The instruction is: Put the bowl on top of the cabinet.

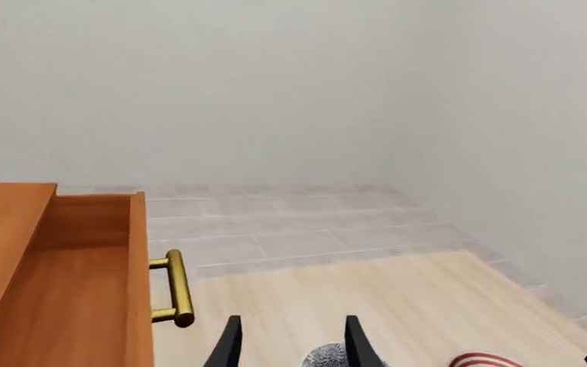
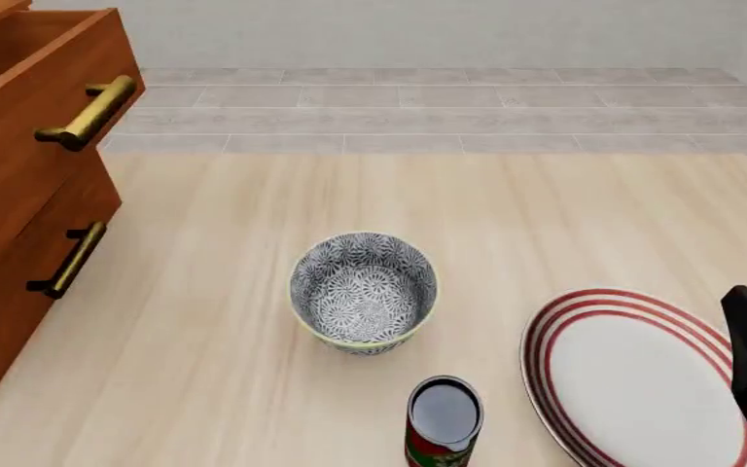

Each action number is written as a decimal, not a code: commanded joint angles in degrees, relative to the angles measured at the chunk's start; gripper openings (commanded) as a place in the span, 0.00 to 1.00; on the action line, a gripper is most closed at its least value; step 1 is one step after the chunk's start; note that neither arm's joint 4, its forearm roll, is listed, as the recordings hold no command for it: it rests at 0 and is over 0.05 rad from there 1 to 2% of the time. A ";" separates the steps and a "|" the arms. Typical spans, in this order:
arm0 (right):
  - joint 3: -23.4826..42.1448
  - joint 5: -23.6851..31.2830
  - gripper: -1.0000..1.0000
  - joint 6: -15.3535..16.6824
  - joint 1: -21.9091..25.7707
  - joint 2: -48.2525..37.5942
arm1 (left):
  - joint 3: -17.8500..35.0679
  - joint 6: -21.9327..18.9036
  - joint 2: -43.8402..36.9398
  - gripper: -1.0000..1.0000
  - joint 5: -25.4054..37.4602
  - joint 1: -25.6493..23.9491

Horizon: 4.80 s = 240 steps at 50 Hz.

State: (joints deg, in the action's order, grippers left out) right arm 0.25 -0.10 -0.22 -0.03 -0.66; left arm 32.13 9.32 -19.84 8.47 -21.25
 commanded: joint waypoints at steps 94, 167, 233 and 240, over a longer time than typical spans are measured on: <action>0.00 -0.32 1.00 0.00 0.01 -0.34 | 8.31 4.41 -55.65 1.00 -11.71 -5.07; 0.04 -0.18 1.00 0.00 0.02 -0.23 | 3.66 1.90 -77.28 1.00 -28.31 -7.36; 0.04 -0.19 1.00 -0.02 0.01 -0.24 | -2.60 -1.07 -65.13 0.00 -29.30 -10.72; 0.04 -0.19 1.00 -0.01 0.01 -0.25 | -2.75 -0.96 -62.59 0.00 -28.18 -10.44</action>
State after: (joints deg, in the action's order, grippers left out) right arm 0.29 -0.28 -0.23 -0.02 -0.90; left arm 30.14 8.89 -87.16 -21.62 -32.04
